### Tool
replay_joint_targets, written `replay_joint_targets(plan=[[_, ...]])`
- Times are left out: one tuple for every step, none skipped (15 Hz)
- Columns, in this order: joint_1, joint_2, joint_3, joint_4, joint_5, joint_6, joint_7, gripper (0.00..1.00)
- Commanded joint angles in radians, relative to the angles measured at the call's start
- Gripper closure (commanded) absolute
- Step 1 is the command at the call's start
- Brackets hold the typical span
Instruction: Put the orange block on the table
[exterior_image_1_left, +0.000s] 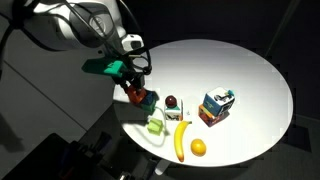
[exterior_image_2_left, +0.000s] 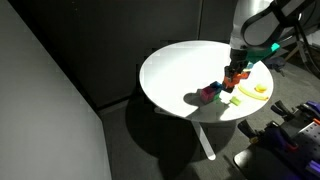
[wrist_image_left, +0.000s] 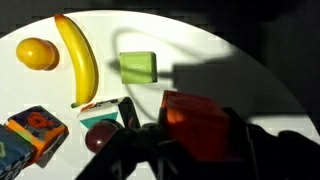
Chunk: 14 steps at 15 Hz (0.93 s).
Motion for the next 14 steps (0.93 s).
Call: replay_joint_targets(plan=[[-0.032, -0.038, -0.011, -0.052, 0.002, 0.056, -0.011, 0.69], [-0.040, -0.033, -0.016, -0.056, 0.002, 0.069, -0.013, 0.69], [-0.050, -0.027, -0.017, -0.059, 0.009, 0.080, -0.023, 0.69], [-0.058, -0.022, -0.021, -0.061, 0.009, 0.091, -0.029, 0.69], [-0.070, -0.014, -0.021, -0.063, 0.018, 0.097, -0.044, 0.69], [-0.078, -0.007, -0.024, -0.064, 0.015, 0.105, -0.051, 0.69], [-0.086, 0.000, -0.025, -0.065, 0.018, 0.110, -0.058, 0.69], [-0.093, 0.006, -0.027, -0.067, 0.019, 0.114, -0.065, 0.69], [-0.098, 0.012, -0.029, -0.068, 0.016, 0.117, -0.069, 0.69], [-0.105, 0.020, -0.031, -0.069, 0.017, 0.119, -0.078, 0.69], [-0.109, 0.025, -0.032, -0.071, 0.018, 0.121, -0.085, 0.69], [-0.115, 0.033, -0.032, -0.073, 0.018, 0.122, -0.096, 0.69], [-0.120, 0.040, -0.031, -0.076, 0.019, 0.123, -0.108, 0.69], [-0.124, 0.046, -0.031, -0.080, 0.017, 0.125, -0.116, 0.69]])
